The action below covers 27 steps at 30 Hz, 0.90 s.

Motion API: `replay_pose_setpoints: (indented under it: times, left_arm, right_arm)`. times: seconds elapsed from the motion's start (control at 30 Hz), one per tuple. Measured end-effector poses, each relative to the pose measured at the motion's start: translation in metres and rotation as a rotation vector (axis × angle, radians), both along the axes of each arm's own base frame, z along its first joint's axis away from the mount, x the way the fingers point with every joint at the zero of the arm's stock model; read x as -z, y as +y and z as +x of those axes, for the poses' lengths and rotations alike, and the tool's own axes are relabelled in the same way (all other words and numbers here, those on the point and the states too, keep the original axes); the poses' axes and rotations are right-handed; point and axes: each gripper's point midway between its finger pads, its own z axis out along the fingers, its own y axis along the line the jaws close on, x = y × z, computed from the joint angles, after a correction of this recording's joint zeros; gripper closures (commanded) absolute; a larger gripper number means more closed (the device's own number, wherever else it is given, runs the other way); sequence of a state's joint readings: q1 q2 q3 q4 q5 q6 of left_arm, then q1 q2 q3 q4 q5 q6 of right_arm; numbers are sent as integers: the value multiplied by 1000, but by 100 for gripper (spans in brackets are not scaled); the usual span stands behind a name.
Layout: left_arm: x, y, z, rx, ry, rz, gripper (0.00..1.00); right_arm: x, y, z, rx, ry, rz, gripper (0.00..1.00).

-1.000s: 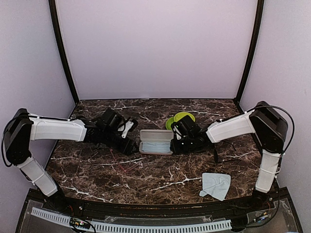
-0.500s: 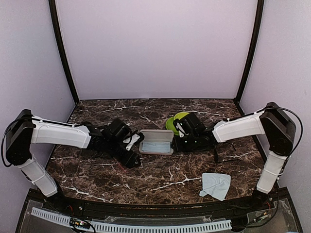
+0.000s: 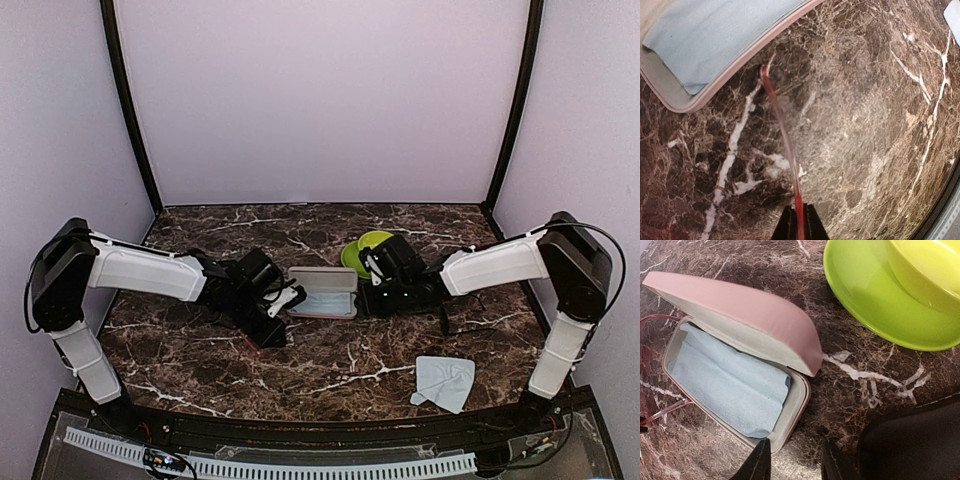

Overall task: Organize the sunglasses
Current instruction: Pick up the sunglasses from the center of the board.

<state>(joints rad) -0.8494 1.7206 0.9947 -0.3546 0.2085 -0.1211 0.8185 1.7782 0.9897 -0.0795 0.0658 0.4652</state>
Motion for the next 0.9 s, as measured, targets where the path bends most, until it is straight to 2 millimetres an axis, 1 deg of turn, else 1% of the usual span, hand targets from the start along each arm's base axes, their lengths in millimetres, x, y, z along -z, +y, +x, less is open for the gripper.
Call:
replay_pose_setpoints:
  times: [0.03, 0.2, 0.3, 0.4, 0.57, 0.67, 0.77, 0.9]
  left_arm:
    - [-1, -1, 0, 8, -2, -3, 100]
    - [-12, -5, -1, 27, -5, -22, 100]
    - [-27, -6, -8, 52, 3, -57, 100]
    - [-59, -14, -17, 88, -4, -158, 100]
    - [-132, -35, -31, 174, -71, -420, 100]
    - [-167, -47, -40, 227, -89, -569, 100]
    - [-188, -58, -46, 258, -78, -687, 100]
    - [-204, -66, -49, 260, -54, -794, 100]
  right_arm:
    - [-2, 0, 0, 1, -4, 2, 64]
    - [-15, 1, 1, -14, -31, 18, 61]
    - [-30, 4, 0, -39, -58, 39, 56]
    - [-45, 8, -2, -72, -80, 67, 51]
    - [-67, 14, -7, -123, -99, 125, 47]
    - [-75, 23, -11, -162, -85, 189, 45]
    - [-78, 32, -16, -196, -66, 271, 42]
    - [-78, 40, -27, -235, -33, 367, 41]
